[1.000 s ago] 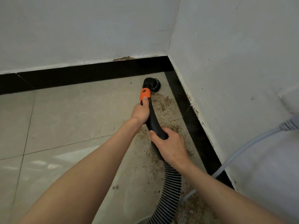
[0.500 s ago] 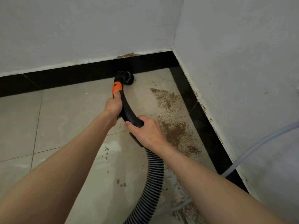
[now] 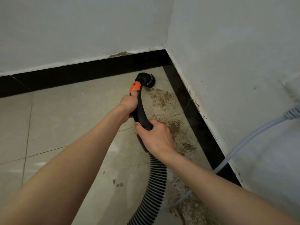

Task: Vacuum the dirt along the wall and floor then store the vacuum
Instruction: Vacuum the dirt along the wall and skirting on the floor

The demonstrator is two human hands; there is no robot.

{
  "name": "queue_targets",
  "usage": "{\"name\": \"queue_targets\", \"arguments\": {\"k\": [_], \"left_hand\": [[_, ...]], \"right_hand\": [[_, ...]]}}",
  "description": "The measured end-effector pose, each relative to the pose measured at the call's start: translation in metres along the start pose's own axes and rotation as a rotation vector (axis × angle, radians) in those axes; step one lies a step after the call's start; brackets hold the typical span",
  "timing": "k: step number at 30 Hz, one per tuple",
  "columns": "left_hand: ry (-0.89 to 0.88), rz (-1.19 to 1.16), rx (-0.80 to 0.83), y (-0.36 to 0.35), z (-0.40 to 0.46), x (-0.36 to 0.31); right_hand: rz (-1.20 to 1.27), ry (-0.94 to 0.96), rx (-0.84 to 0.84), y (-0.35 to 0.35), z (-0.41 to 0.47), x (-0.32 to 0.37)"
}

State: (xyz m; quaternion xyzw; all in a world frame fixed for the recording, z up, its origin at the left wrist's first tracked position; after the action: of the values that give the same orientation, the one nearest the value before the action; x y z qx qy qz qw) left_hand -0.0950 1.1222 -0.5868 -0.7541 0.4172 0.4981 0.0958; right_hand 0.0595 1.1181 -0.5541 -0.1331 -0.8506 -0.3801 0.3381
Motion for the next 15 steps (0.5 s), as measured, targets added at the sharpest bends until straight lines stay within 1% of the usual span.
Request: {"name": "queue_targets", "arguments": {"k": [2, 4, 7, 9, 12, 15], "left_hand": [[0.001, -0.013, -0.016, 0.009, 0.000, 0.001], [0.020, -0.039, -0.066, 0.024, -0.001, 0.006], [0.055, -0.078, -0.146, 0.050, -0.006, 0.021], [0.077, -0.129, -0.166, 0.060, -0.012, 0.032], [0.089, -0.185, -0.177, 0.058, -0.023, 0.040], [0.087, -0.173, -0.152, 0.037, -0.033, 0.040]], "right_hand": [[0.021, 0.005, 0.022, -0.004, 0.000, 0.006], [0.027, 0.034, 0.063, -0.011, 0.000, 0.013], [-0.036, 0.090, 0.115, -0.028, -0.004, 0.024], [-0.087, 0.111, 0.129, -0.035, -0.009, 0.026], [-0.127, 0.128, 0.135, -0.032, -0.016, 0.021], [-0.144, 0.123, 0.106, -0.019, -0.023, 0.007]]}}
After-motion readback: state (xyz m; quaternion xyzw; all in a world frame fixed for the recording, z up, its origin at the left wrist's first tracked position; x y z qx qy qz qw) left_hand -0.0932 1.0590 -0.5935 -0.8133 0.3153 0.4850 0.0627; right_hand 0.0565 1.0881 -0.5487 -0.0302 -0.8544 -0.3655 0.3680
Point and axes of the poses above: each hand's wrist, its own z-axis towards the middle knuckle, its own y-axis out of the back of the hand, x = y × z, the point moved 6 cm from there along z, towards the middle knuckle, and after that the axes turned 7 degrees about -y, right-handed, at the moved point
